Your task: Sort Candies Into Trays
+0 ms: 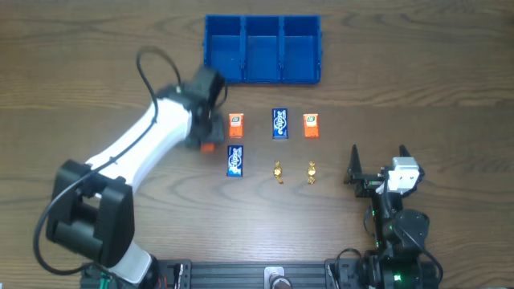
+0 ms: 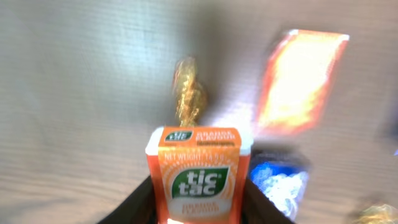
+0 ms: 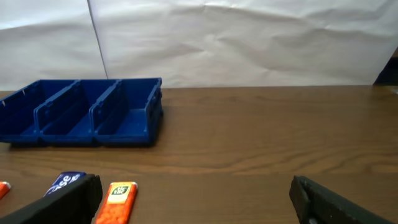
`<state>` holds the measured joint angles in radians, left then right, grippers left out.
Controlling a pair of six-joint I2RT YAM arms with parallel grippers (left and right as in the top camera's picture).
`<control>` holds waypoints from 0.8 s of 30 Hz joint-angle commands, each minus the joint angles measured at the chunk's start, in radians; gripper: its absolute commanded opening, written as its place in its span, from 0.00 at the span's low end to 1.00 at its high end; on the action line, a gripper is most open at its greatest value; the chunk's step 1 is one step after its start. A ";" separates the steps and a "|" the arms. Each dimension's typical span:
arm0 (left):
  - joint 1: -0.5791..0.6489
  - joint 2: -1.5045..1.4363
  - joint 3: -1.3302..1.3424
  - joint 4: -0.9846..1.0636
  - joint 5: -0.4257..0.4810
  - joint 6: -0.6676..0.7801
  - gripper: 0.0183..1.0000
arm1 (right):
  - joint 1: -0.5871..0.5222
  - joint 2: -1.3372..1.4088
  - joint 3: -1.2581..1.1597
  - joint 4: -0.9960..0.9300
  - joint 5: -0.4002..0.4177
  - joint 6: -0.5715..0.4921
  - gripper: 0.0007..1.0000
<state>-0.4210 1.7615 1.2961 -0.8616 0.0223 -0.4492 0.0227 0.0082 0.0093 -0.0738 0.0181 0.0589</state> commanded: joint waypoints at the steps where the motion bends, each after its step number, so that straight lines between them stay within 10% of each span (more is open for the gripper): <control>1: 0.024 0.209 0.662 -0.217 -0.090 0.028 0.31 | -0.006 -0.005 -0.002 -0.006 -0.002 -0.011 1.00; 9: 0.068 0.754 1.389 -0.436 -0.063 0.108 0.31 | -0.006 -0.005 -0.002 -0.006 -0.002 -0.011 1.00; 13: 0.076 0.785 1.390 -0.402 -0.048 0.137 0.40 | -0.006 -0.005 -0.002 -0.006 -0.002 -0.011 1.00; 18: 0.087 0.768 1.390 -0.373 -0.051 0.136 0.85 | -0.006 -0.005 -0.002 -0.006 -0.002 -0.011 1.00; 24: 0.001 0.351 0.949 -0.314 -0.065 0.052 0.86 | -0.006 -0.005 -0.002 -0.006 -0.002 -0.011 1.00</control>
<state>-0.3553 2.4073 2.5214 -1.2427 -0.0299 -0.3305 0.0227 0.0071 0.0097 -0.0746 0.0181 0.0589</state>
